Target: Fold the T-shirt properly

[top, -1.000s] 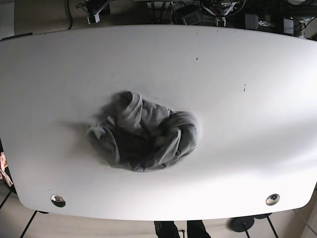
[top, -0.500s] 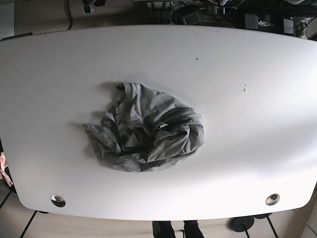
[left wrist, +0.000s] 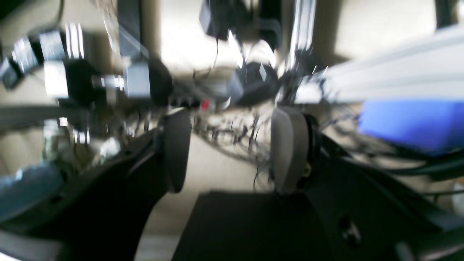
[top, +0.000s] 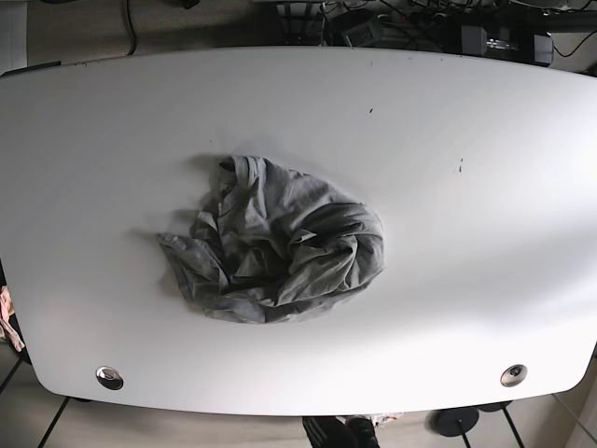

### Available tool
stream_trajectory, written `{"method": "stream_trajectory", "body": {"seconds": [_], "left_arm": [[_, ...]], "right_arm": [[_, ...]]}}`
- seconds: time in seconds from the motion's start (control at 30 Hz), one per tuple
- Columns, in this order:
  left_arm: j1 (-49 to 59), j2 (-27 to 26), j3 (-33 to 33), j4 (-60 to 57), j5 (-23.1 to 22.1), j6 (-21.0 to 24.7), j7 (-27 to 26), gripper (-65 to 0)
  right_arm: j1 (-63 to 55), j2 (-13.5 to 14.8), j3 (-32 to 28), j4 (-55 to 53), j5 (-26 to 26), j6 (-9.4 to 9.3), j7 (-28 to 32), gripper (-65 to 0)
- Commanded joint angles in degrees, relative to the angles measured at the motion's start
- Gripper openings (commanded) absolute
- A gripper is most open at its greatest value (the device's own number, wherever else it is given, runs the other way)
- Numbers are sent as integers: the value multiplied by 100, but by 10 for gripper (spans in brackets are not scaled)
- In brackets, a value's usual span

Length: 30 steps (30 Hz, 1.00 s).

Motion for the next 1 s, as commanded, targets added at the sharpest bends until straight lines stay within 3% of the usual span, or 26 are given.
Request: {"method": "stream_trajectory", "body": {"seconds": [0.03, 0.23, 0.37, 0.47, 0.67, 0.87, 0.93, 1.0], "left_arm": [[488, 8, -238, 605, -6, 22, -77, -332], [1384, 8, -598, 2451, -6, 22, -77, -329], [1399, 26, -765, 3339, -15, 22, -77, -328], [1399, 26, -792, 3664, -15, 22, -77, -326], [628, 43, -757, 3769, -15, 22, -77, -326], [-585, 43, -757, 3752, -15, 22, -68, -324], [-945, 43, -757, 3743, -6, 22, 47, -281], [-1235, 43, -765, 3743, -6, 22, 600, -229]], "right_arm": [[-469, 45, 144, 516, 13, 37, 99, -556], [-1392, 18, 522, 2072, 22, 37, 99, -556], [-1735, 10, 777, 2977, 162, 28, 99, -556], [-1770, 36, 997, 3566, 646, 46, 90, -556], [-1216, 62, 1094, 4208, 769, 46, 63, -555], [392, 10, 971, 4445, 769, 55, -1141, -550], [885, 10, 900, 4463, 769, 55, -1537, -545], [1368, -8, 892, 4463, 769, 55, -1871, -487]]}}
